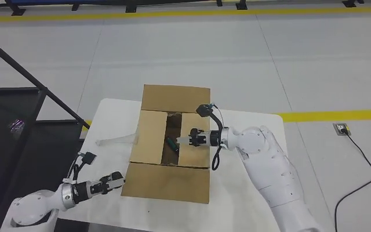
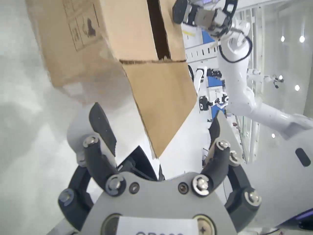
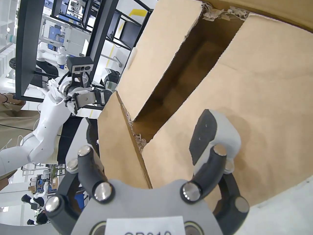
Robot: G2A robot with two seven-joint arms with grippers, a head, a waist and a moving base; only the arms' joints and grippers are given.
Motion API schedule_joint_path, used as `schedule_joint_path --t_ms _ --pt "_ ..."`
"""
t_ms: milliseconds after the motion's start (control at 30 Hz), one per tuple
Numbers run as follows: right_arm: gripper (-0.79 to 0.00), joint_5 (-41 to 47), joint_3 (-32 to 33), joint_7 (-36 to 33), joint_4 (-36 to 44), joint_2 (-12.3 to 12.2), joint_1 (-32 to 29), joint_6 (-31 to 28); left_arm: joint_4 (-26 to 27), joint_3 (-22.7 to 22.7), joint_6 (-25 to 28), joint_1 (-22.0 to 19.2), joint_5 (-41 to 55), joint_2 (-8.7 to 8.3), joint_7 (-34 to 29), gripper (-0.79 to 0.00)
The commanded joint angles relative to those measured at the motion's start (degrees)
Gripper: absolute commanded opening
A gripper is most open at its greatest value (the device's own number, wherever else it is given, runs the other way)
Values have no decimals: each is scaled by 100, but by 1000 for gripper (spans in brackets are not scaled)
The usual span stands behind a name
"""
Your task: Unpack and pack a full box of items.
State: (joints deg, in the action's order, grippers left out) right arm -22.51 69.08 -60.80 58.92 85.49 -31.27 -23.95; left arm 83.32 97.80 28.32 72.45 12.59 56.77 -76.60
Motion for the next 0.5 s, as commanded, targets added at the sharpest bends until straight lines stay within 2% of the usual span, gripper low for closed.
schedule_joint_path --t_ms 0,267,467 --pt "0 16 -15 10 5 -11 21 6 79 -120 -122 52 177 -47 -59 0" --pt "0 81 -162 167 -7 -32 124 56 119 -575 -72 75 842 -268 -9 0" --pt "0 -127 24 1149 347 -97 -61 126 146 -803 87 14 1208 -432 149 0"
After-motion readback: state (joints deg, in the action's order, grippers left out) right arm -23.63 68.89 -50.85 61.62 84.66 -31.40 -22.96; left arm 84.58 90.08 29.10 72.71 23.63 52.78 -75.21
